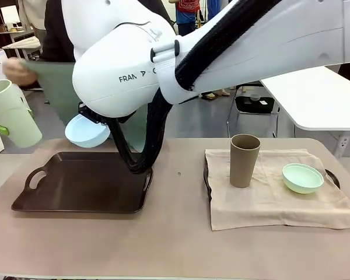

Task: Set up a tray with a mat and arrange the tableware.
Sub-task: Pick up the Picnic Bowl and Reusable plastic cup from the Handle tray in front of the human's position and hold them in the air, then place the Picnic Bowl and Reusable plastic cup back onto the Handle tray in front of the human's position.

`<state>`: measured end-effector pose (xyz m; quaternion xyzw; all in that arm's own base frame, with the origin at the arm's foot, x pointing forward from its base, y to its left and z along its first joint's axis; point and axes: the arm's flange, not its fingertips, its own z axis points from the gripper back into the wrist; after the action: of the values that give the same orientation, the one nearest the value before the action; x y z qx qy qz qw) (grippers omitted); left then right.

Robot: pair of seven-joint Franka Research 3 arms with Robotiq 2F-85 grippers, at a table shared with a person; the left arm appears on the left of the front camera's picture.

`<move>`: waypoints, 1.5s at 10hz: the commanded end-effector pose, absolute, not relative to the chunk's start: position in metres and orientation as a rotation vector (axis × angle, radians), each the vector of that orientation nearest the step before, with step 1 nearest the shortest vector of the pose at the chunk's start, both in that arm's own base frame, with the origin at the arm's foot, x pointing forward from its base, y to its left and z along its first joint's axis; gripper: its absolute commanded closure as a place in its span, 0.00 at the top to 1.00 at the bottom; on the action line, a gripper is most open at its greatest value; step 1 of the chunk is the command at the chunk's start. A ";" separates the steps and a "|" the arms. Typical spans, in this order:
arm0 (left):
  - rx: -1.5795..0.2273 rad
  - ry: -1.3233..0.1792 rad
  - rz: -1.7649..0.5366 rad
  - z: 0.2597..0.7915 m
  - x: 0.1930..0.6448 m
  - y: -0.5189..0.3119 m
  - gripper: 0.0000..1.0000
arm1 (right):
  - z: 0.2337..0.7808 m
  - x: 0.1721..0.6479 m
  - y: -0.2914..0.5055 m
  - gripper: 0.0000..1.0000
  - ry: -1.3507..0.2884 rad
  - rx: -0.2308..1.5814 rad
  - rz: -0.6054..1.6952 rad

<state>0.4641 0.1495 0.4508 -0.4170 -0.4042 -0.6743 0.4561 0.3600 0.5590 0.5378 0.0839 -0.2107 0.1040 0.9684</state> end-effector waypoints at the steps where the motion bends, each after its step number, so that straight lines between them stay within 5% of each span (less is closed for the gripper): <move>1: -1.054 -0.987 -1.645 0.432 0.472 0.152 0.00 | 0.532 0.371 0.567 0.02 -0.421 0.174 0.216; 15: -1.054 -0.987 -1.645 0.432 0.472 0.152 0.00 | 0.532 0.371 0.567 0.02 -0.421 0.174 0.216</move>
<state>0.4736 0.1520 0.4276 -0.4306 -0.3987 -0.6651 0.4618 0.3716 0.5655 0.5321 0.0907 -0.2027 0.1031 0.9696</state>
